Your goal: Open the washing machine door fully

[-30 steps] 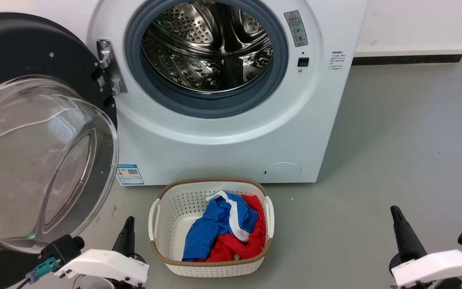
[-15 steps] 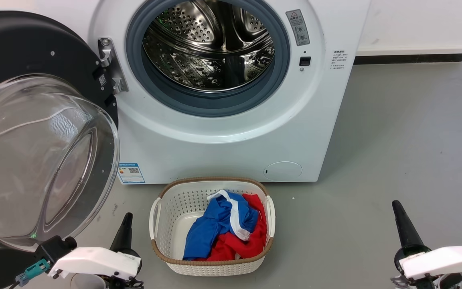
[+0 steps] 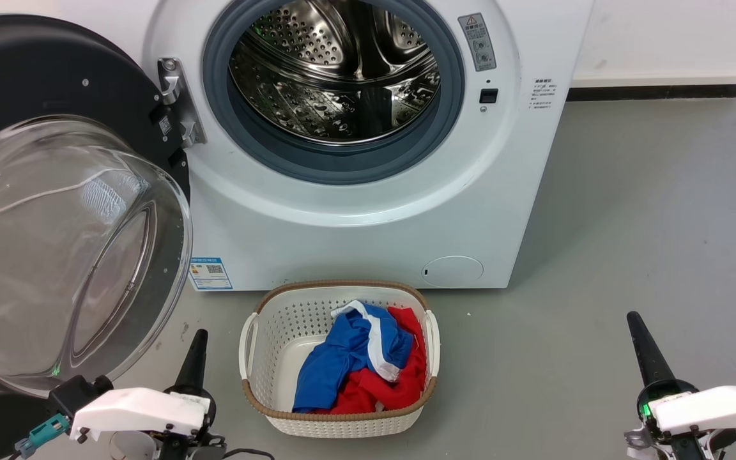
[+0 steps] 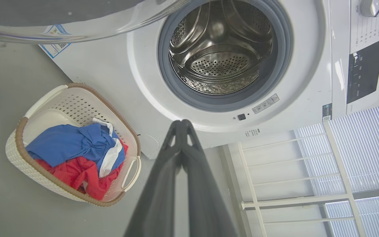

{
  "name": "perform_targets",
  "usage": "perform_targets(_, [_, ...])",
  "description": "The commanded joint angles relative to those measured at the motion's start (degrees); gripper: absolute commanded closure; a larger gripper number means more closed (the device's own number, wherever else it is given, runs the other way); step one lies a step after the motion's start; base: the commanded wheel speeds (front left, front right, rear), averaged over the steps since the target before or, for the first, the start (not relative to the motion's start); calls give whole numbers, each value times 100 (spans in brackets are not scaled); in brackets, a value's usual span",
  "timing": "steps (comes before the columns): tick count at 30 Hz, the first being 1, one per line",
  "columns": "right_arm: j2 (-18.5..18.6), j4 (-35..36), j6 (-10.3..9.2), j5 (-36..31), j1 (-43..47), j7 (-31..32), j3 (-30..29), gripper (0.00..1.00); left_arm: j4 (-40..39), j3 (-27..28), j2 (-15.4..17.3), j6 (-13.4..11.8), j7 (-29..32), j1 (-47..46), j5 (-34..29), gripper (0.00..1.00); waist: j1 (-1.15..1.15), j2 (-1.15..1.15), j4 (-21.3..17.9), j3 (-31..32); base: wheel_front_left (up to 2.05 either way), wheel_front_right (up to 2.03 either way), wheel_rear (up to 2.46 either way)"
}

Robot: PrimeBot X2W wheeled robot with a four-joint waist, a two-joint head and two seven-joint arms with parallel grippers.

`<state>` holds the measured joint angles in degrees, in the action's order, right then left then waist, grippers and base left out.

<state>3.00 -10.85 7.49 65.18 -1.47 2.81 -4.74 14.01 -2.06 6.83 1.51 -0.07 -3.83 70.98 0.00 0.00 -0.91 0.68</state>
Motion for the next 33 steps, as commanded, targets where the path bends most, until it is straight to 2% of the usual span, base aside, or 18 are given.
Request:
perform_targets(1, [14, 28, 1, 110, -149, 11, -15, 100, -44, 51, 2, 47, 32, -138, 90, 100, 0, 0, 1, -1, 0, 0, 0])
perform_targets(33, [6, -194, 0, 1778, -375, 235, -115, 100, -15, 567, -250, 416, 429, -227, 1408, 100, 0, 0, 53, -50, 0, 0, 0])
